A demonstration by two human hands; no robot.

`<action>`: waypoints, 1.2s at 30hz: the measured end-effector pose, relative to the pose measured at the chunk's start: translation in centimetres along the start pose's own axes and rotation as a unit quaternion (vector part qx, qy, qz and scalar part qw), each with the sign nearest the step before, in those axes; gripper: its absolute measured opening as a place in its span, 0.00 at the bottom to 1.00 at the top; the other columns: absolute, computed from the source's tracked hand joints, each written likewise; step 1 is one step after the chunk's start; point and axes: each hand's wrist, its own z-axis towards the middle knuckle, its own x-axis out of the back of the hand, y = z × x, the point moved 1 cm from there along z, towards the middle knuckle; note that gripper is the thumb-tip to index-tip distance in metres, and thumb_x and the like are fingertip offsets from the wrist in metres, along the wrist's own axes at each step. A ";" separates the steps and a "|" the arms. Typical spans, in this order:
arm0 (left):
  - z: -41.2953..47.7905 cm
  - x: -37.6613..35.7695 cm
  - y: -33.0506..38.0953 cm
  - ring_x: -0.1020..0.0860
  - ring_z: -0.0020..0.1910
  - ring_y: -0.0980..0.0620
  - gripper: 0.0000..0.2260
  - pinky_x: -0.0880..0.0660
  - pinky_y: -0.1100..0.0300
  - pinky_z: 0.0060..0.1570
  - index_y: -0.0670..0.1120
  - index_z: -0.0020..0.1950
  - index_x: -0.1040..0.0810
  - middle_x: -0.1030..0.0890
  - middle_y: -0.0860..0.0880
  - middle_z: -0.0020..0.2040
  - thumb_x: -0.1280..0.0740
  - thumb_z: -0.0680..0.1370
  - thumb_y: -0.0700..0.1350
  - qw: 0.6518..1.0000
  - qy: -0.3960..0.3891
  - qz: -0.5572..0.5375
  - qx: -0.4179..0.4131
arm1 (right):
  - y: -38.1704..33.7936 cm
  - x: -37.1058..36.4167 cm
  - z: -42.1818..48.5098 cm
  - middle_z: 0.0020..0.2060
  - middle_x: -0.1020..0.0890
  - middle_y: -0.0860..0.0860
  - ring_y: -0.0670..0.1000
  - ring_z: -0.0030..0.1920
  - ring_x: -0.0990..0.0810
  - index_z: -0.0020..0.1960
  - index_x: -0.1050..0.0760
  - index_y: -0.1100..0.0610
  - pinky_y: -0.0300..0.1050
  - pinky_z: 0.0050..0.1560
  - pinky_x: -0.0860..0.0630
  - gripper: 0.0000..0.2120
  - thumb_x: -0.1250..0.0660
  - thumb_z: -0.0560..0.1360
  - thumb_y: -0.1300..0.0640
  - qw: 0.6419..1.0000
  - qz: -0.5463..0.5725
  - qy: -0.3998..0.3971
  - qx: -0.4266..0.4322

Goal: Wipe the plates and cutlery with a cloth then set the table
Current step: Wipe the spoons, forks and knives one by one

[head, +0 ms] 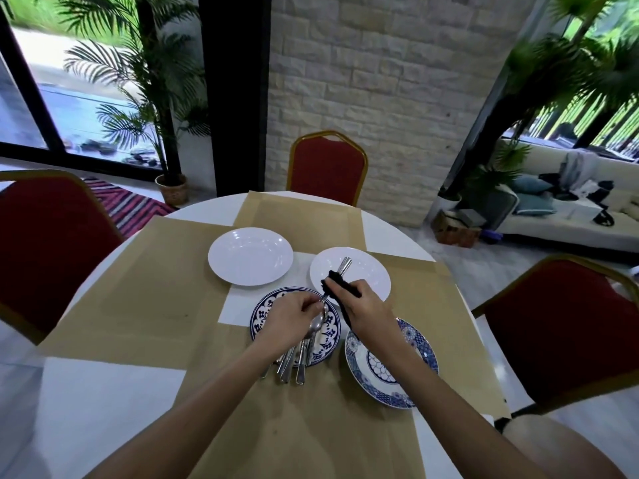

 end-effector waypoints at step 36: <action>-1.4 -4.3 -2.4 0.18 0.45 0.47 0.16 0.21 0.57 0.33 0.45 0.51 0.20 0.20 0.46 0.49 0.22 0.66 0.46 0.879 0.101 0.372 -0.281 | 2.2 2.2 1.8 0.38 0.17 0.59 0.59 0.38 0.18 0.47 0.21 0.61 0.54 0.41 0.18 0.14 0.27 0.62 0.58 0.712 0.487 0.050 -0.502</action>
